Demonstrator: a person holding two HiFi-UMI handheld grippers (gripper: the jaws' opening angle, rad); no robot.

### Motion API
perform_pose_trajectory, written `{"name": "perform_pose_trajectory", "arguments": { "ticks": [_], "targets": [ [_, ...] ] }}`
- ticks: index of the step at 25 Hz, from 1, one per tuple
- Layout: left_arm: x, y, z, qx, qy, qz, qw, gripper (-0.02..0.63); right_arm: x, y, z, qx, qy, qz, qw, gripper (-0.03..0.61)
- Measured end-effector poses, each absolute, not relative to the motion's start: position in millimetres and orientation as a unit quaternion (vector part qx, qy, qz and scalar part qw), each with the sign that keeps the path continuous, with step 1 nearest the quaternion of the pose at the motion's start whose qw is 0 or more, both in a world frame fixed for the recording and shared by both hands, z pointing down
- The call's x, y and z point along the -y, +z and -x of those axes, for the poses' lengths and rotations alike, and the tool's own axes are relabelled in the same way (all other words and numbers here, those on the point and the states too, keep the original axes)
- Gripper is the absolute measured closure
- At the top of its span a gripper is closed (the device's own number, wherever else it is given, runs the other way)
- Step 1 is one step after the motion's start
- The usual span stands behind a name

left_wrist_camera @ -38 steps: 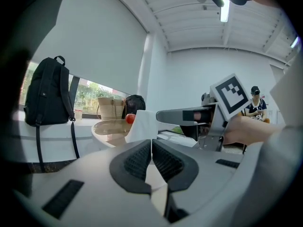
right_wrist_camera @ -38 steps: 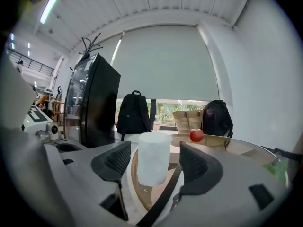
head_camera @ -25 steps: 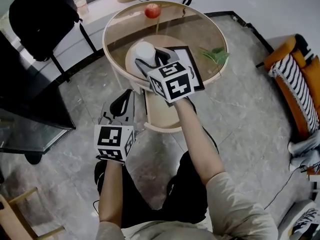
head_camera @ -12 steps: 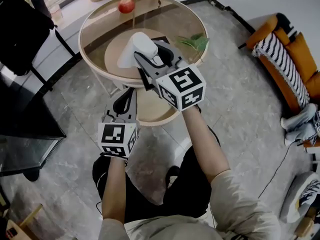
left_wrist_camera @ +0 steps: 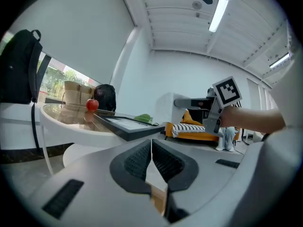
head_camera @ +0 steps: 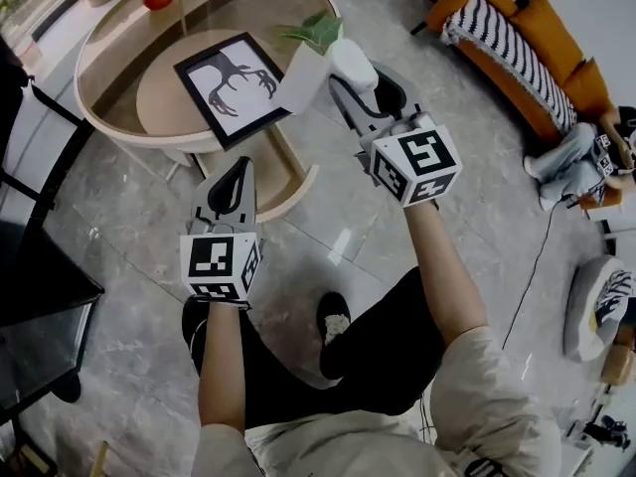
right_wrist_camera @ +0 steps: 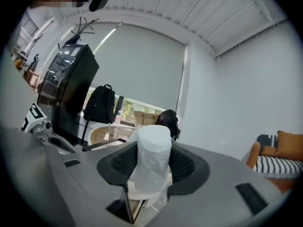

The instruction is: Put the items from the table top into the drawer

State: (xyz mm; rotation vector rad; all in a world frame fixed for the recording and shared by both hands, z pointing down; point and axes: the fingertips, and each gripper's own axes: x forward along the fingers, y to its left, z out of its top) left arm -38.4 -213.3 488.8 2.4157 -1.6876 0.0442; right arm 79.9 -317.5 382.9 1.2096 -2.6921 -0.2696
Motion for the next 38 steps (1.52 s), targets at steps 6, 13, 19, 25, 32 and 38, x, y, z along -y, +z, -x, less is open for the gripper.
{"name": "perform_pose_trajectory", "arguments": {
  "ticks": [6, 13, 19, 25, 32, 38],
  "targets": [
    [202.9, 527.2, 22.3, 0.554, 0.029, -0.826, 0.100, 0.591, 329.5, 447.1, -129.7, 0.884, -0.037, -0.456, 0.095, 0.362],
    [203.2, 579.3, 33.8, 0.557, 0.059, -0.823, 0.099, 0.591, 314.1, 563.5, -86.5, 0.906, 0.040, -0.389, 0.164, 0.362],
    [207.6, 607.8, 44.8, 0.572, 0.058, -0.812, 0.101, 0.591, 307.6, 635.9, -36.3, 0.913, 0.060, -0.355, 0.191, 0.362],
    [201.4, 599.1, 51.9, 0.576, 0.040, -0.810, 0.099, 0.591, 314.7, 703.9, 13.3, 0.908, 0.103, -0.349, 0.205, 0.362],
    [202.7, 593.6, 55.0, 0.583, 0.037, -0.809, 0.064, 0.591, 316.0, 751.8, 52.9, 0.917, 0.121, -0.254, 0.283, 0.362],
    [194.1, 586.8, 45.8, 0.570, 0.038, -0.819, 0.051, 0.591, 321.4, 762.9, 51.0, 0.907, 0.131, -0.243, 0.318, 0.359]
  ]
}}
